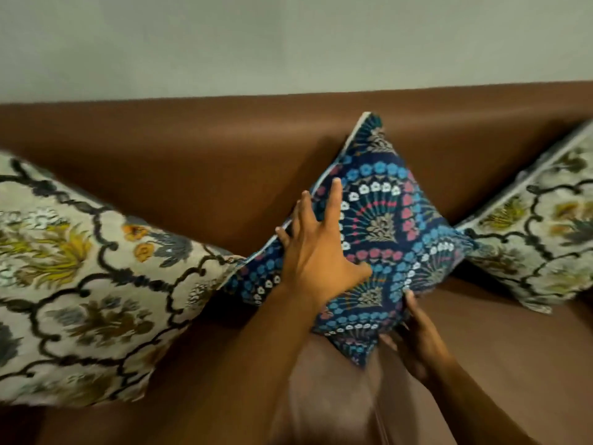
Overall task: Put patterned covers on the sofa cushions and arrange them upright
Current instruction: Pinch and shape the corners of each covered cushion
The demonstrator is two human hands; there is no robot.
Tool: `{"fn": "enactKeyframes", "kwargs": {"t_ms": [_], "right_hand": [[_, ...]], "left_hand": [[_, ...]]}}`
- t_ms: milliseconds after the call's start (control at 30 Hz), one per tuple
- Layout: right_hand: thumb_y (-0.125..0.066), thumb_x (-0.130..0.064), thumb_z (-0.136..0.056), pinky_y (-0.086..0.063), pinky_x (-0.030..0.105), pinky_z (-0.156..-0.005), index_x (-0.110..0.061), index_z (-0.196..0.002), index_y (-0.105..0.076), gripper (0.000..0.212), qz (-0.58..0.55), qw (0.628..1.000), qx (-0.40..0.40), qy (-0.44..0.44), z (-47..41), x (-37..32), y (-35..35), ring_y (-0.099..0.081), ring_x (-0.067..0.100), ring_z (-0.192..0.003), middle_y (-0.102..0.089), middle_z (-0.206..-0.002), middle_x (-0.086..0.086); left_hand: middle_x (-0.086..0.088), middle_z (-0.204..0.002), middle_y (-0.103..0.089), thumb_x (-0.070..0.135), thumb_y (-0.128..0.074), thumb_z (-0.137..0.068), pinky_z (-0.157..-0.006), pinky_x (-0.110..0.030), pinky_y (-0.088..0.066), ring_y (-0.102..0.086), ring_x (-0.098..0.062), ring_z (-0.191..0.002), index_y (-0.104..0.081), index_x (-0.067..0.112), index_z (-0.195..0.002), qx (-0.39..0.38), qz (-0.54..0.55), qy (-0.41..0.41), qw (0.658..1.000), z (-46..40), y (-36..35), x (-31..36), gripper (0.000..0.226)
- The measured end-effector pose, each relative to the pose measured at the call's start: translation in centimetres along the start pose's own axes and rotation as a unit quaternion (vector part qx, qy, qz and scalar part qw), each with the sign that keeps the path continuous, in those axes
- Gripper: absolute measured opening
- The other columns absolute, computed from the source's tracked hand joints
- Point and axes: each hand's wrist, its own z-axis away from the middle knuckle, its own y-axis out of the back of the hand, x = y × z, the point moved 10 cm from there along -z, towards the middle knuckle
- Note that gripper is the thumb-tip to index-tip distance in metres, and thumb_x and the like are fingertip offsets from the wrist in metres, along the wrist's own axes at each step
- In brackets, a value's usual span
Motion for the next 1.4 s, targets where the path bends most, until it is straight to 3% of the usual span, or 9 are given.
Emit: {"fn": "enactKeyframes", "kwargs": {"t_ms": [233, 433, 567, 700, 833, 1033, 1200, 1300, 1400], "right_hand": [[-0.079, -0.036, -0.073, -0.06, 0.051, -0.085, -0.031, -0.139, -0.056, 0.069, -0.072, 0.996, -0.024, 0.053, -1.1, 1.2, 0.9, -0.07, 0.03, -0.117, -0.073, -0.129, 0.002], [-0.09, -0.04, -0.062, -0.062, 0.051, -0.078, -0.002, -0.128, -0.056, 0.084, -0.008, 0.999, -0.045, 0.006, -2.6, 0.4, 2.0, -0.072, 0.027, -0.093, -0.073, -0.107, 0.017], [-0.083, -0.02, -0.078, -0.05, 0.067, -0.096, -0.015, -0.106, -0.056, 0.04, -0.062, 0.997, -0.001, -0.034, -2.8, -0.2, 10.7, -0.067, 0.024, -0.12, -0.076, -0.117, 0.014], [-0.074, -0.013, -0.087, -0.049, 0.062, -0.101, -0.013, -0.092, -0.062, 0.013, -0.091, 0.989, 0.102, -0.051, -2.9, -3.2, 23.6, -0.067, 0.027, -0.116, -0.074, -0.121, 0.017], [-0.069, -0.004, -0.091, -0.053, 0.051, -0.091, -0.011, -0.099, -0.055, 0.018, -0.106, 0.981, 0.162, -0.014, -6.8, -9.8, 33.4, -0.069, 0.033, -0.117, -0.069, -0.127, 0.026], [-0.074, -0.018, -0.074, -0.06, 0.035, -0.059, -0.019, -0.146, -0.043, 0.079, -0.037, 0.987, 0.14, 0.076, -14.5, -19.4, 36.5, -0.067, 0.019, -0.081, -0.063, -0.133, 0.016], [-0.061, -0.02, -0.08, -0.056, 0.039, -0.069, -0.017, -0.1, -0.066, 0.021, -0.055, 0.994, 0.087, 0.033, -16.0, -19.6, 34.6, -0.066, 0.033, -0.081, -0.071, -0.093, 0.007], [-0.061, -0.026, -0.08, -0.056, 0.039, -0.08, -0.027, -0.105, -0.067, 0.026, -0.094, 0.992, 0.086, 0.021, -16.2, -18.8, 33.8, -0.064, 0.025, -0.091, -0.07, -0.107, 0.003], [-0.052, -0.022, -0.084, -0.051, 0.028, -0.064, -0.022, -0.102, -0.061, 0.02, -0.133, 0.988, 0.082, -0.008, -16.2, -18.5, 32.6, -0.062, 0.019, -0.091, -0.067, -0.105, 0.001]], "left_hand": [[-0.012, -0.164, -0.018, 0.059, -0.076, -0.061, -0.12, -0.068, -0.024, -0.021, -0.037, -0.151, 0.012, 0.046, -0.159, 0.037, -0.032, -0.009, 0.999, -0.6, -0.2, 0.4, 0.133], [-0.02, -0.168, -0.015, 0.041, -0.085, -0.069, -0.119, -0.07, -0.025, -0.017, -0.041, -0.153, -0.008, 0.031, -0.164, 0.127, -0.063, 0.015, 0.99, -0.1, -0.7, 0.0, 0.122], [-0.03, -0.167, -0.008, 0.019, -0.078, -0.069, -0.119, -0.075, -0.02, -0.009, -0.048, -0.152, -0.025, 0.01, -0.16, 0.226, -0.089, -0.008, 0.97, 3.1, -4.1, 4.7, 0.106], [-0.028, -0.166, -0.015, 0.031, -0.066, -0.064, -0.123, -0.07, -0.012, -0.012, -0.046, -0.155, -0.027, 0.011, -0.159, 0.158, -0.097, -0.092, 0.978, 0.6, -12.8, 15.0, 0.105], [-0.016, -0.171, -0.008, 0.036, -0.079, -0.07, -0.126, -0.062, -0.013, -0.01, -0.037, -0.158, -0.002, 0.022, -0.165, 0.016, -0.052, -0.092, 0.994, -6.1, -21.5, 24.2, 0.122], [-0.019, -0.168, -0.011, 0.041, -0.09, -0.064, -0.121, -0.061, -0.027, -0.017, -0.04, -0.154, 0.012, 0.029, -0.163, 0.006, -0.052, -0.029, 0.998, -13.7, -25.1, 27.4, 0.142], [-0.017, -0.159, -0.027, 0.034, -0.088, -0.066, -0.113, -0.059, -0.037, -0.029, -0.036, -0.147, 0.007, 0.024, -0.165, 0.036, -0.105, -0.052, 0.992, -14.6, -26.2, 29.8, 0.137], [-0.014, -0.156, -0.031, 0.03, -0.086, -0.067, -0.113, -0.055, -0.038, -0.033, -0.032, -0.144, 0.004, 0.024, -0.165, 0.056, -0.111, -0.055, 0.991, -14.9, -25.4, 30.5, 0.133], [-0.014, -0.153, -0.035, 0.027, -0.083, -0.069, -0.112, -0.052, -0.039, -0.037, -0.03, -0.14, 0.001, 0.021, -0.165, 0.071, -0.124, -0.063, 0.988, -15.0, -24.9, 30.5, 0.128]]}}
